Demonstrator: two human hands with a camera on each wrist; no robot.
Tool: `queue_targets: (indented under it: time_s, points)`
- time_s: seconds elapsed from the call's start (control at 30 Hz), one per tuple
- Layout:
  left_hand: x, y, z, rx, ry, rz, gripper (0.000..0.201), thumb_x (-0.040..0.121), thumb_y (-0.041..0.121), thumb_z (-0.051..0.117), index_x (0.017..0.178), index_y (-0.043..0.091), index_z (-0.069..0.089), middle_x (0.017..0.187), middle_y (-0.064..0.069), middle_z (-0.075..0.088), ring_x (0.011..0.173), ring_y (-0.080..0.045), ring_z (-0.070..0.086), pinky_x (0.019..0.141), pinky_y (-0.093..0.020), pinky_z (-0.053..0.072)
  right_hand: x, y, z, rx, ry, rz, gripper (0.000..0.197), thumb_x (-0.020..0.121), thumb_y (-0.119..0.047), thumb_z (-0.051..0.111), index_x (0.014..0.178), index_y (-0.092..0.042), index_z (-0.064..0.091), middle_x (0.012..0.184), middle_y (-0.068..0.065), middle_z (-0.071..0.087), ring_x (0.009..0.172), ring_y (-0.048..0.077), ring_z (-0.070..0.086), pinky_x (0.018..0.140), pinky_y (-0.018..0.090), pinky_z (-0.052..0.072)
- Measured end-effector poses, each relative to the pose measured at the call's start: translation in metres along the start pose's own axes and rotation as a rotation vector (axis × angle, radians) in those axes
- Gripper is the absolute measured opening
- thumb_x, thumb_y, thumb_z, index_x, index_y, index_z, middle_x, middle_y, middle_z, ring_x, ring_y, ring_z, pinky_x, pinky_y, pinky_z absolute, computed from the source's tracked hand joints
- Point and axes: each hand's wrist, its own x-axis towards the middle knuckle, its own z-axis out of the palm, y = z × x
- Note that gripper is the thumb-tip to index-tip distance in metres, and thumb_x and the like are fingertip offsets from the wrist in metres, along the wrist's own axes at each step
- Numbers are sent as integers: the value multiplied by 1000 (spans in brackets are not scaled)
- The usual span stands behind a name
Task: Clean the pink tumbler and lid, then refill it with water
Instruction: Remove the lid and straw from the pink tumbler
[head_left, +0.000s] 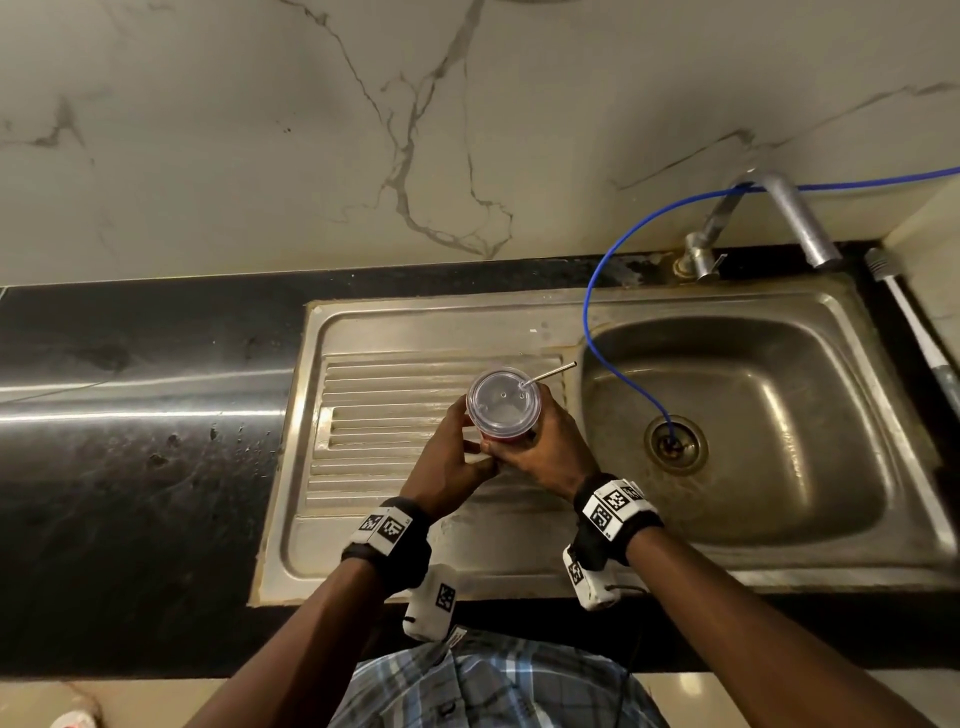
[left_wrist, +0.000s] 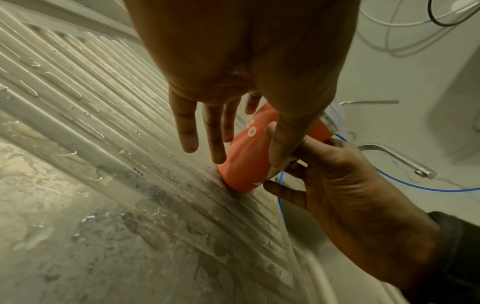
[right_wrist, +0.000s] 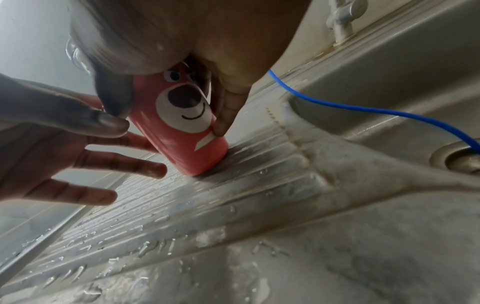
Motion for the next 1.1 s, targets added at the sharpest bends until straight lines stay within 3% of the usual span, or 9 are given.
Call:
queue_targets:
  time_s: [0.13, 0.3, 0.4, 0.5, 0.63, 0.7, 0.87, 0.97, 1.1]
  points:
    - [-1, -2, -3, 13, 6, 19, 91, 85, 12, 87, 157, 30, 34, 147, 3, 55, 110, -7, 66, 80, -11, 54, -6, -1, -6, -11, -23, -23, 101, 66, -48, 95, 148, -29, 40, 144, -10, 54, 132, 5, 54, 110, 37, 50]
    - [-1, -1, -9, 13, 21, 100, 103, 78, 34, 92, 161, 32, 31, 154, 8, 50, 126, -10, 60, 94, -16, 52, -30, -15, -24, -34, 79, -108, 92, 72, -43, 93, 146, -27, 40, 143, -13, 50, 132, -4, 47, 102, 15, 44]
    - [1, 3, -4, 29, 40, 182, 101, 74, 35, 97, 154, 40, 35, 150, 19, 51, 134, 3, 53, 108, -15, 43, -34, -20, -21, -57, 137, -147, 85, 73, -42, 93, 142, -23, 45, 140, -12, 52, 129, -3, 49, 103, 19, 46]
    - [7, 12, 0, 7, 69, 239, 97, 72, 29, 99, 143, 52, 36, 144, 27, 49, 131, 14, 50, 106, -7, 38, -29, -27, -12, -49, 182, -137, 86, 69, -46, 94, 138, -22, 48, 134, -10, 54, 125, 2, 52, 102, 31, 51]
    - [18, 10, 7, 10, 91, 191, 102, 70, 41, 97, 153, 34, 38, 142, 36, 46, 127, 9, 55, 109, -19, 46, -14, -30, -3, -104, 197, -161, 103, 63, -60, 90, 146, -18, 44, 137, -4, 49, 131, 17, 51, 109, 38, 48]
    - [22, 6, 9, 30, 119, 156, 105, 69, 44, 90, 156, 24, 36, 138, 32, 54, 120, 0, 61, 104, -27, 51, -7, -30, -3, -181, 198, -178, 109, 60, -65, 86, 148, -16, 45, 138, -3, 45, 132, 19, 49, 111, 29, 44]
    - [25, 1, 15, 79, 228, 191, 81, 70, 54, 77, 142, 28, 52, 131, 12, 69, 111, -18, 71, 91, -40, 59, 5, -27, -9, -289, 135, -205, 107, 59, -68, 86, 146, -17, 48, 134, 0, 43, 127, 18, 50, 106, 21, 41]
    - [25, -3, 21, 74, 281, 183, 73, 70, 53, 77, 135, 34, 51, 123, 8, 74, 104, -24, 73, 85, -40, 60, 11, -23, -10, -309, 110, -222, 106, 58, -67, 89, 143, -16, 49, 131, 2, 44, 122, 11, 48, 105, 14, 38]
    - [29, -8, 20, 101, 284, 199, 69, 71, 45, 85, 130, 33, 50, 117, 11, 72, 101, -24, 73, 81, -36, 57, 14, -17, -10, -306, 85, -256, 109, 57, -61, 94, 144, -12, 49, 133, 5, 44, 121, 0, 35, 102, -4, 20]
